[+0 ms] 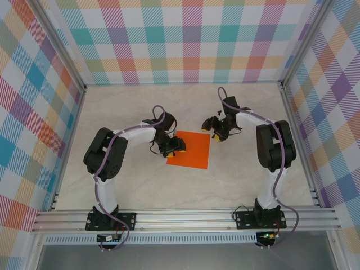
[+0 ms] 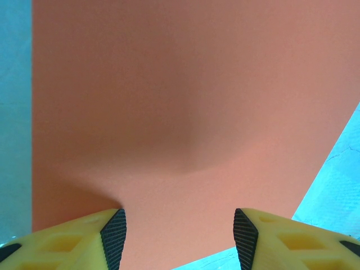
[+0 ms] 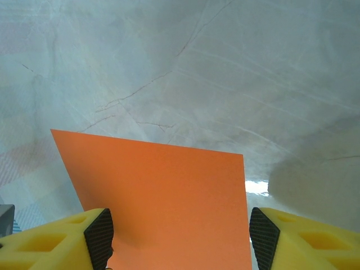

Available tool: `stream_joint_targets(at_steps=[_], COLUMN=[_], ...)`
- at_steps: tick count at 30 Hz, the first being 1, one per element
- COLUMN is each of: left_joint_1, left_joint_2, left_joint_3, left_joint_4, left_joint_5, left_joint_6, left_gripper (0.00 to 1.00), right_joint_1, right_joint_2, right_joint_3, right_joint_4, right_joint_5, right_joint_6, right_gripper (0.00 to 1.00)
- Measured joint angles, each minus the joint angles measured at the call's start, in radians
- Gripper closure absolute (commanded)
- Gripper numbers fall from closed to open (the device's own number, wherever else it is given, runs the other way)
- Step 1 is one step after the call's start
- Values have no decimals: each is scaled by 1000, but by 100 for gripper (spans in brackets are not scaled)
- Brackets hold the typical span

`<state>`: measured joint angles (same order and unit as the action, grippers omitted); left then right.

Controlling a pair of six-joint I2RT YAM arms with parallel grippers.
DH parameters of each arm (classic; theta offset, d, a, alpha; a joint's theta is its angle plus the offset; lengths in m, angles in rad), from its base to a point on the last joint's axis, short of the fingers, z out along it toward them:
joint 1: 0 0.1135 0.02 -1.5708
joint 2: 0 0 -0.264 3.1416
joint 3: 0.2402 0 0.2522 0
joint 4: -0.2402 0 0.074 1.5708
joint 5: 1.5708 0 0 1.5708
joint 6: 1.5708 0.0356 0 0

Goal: Fold a paper plane with a square sheet of paper (pick it up from the middle)
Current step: First fold in half a square sheet of paper at the center of the table.

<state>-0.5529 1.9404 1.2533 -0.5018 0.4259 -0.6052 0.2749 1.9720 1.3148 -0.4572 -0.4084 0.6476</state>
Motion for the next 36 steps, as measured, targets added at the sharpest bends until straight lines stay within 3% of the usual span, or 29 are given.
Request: stream_joint_targets(at_steps=[27, 36], left_joint_1=[6, 6], left_joint_2=[29, 30], left_joint_3=[39, 40], left_joint_4=[-46, -47], left_joint_5=[22, 22], left_joint_6=[21, 23], left_gripper=[43, 43], right_joint_1=[33, 89], right_joint_2=[8, 10], right_joint_3=[-48, -64], right_joint_4=[28, 102], right_joint_5=[-23, -129], right_joint_6=[-5, 18], right_gripper=[37, 35])
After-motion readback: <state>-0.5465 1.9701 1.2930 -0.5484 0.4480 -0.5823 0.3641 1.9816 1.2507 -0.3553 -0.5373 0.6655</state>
